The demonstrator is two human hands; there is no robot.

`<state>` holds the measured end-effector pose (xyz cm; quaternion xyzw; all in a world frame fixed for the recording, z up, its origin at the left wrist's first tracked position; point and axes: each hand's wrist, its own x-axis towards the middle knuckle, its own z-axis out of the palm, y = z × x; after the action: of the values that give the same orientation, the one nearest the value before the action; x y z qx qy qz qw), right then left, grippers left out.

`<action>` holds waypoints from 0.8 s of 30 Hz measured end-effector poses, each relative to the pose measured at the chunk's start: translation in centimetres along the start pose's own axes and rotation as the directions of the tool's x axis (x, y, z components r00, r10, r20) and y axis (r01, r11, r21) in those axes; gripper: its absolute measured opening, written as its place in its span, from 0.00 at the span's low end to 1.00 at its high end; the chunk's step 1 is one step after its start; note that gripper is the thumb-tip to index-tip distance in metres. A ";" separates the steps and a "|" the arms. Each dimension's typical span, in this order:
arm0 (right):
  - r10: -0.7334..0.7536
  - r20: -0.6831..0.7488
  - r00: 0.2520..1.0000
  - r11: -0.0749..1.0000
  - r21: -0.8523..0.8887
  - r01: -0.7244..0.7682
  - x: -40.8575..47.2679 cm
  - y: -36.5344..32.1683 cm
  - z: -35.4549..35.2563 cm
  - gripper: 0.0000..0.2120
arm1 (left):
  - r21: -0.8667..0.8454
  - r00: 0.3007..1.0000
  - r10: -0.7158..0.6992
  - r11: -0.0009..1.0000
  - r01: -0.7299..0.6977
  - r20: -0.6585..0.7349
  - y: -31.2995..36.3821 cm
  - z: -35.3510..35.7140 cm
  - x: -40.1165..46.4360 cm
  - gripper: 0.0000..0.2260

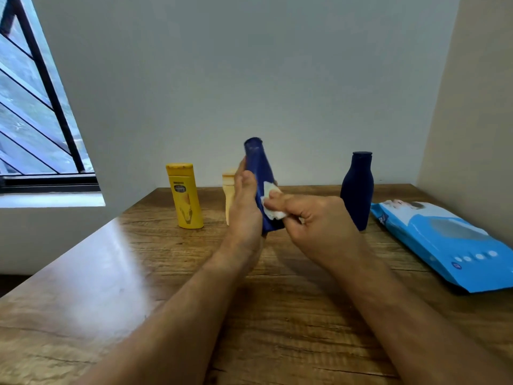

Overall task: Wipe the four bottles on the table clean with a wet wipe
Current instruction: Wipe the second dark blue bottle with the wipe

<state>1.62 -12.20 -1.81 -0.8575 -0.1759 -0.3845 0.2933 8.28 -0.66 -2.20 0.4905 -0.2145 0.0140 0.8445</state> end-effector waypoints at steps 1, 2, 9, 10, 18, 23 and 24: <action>0.010 -0.058 0.998 1.000 0.010 -0.009 0.1 0.1 0.1 0.14 | -0.013 0.999 -0.034 0.999 0.034 0.025 -0.4 0.2 -0.1 0.16; 0.021 -0.109 0.994 1.000 0.015 -0.019 0.3 0.1 0.2 0.15 | -0.029 0.996 -0.075 0.997 0.077 0.052 -0.8 0.5 -0.3 0.18; 0.016 0.024 1.000 1.000 -0.005 -0.016 0.1 0.1 -0.3 0.14 | -0.051 0.997 -0.050 0.997 0.053 0.052 -0.7 0.4 0.0 0.18; 0.016 0.091 0.996 1.000 0.006 -0.017 0.0 0.0 -0.4 0.14 | -0.066 0.999 -0.034 0.997 0.036 0.023 -0.4 0.1 0.3 0.17; -0.007 0.133 0.991 0.999 -0.040 0.013 -0.4 -0.6 -0.6 0.16 | -0.067 0.999 -0.001 0.998 0.003 0.033 0.4 -0.7 -0.1 0.18; -0.002 -0.177 0.984 0.999 -0.045 -0.006 0.0 -0.1 -0.7 0.16 | 0.109 0.981 -0.035 0.994 0.014 0.191 -0.7 0.4 -1.2 0.19; 0.019 -0.225 0.974 0.998 -0.055 -0.033 0.0 0.0 -0.7 0.16 | 0.146 0.976 -0.044 0.989 0.014 0.211 -1.0 0.4 -1.2 0.19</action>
<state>1.19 -12.66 -1.42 -0.8189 -0.1191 -0.4800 0.2912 7.26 -1.30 -3.30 0.5516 -0.2953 -0.0358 0.7793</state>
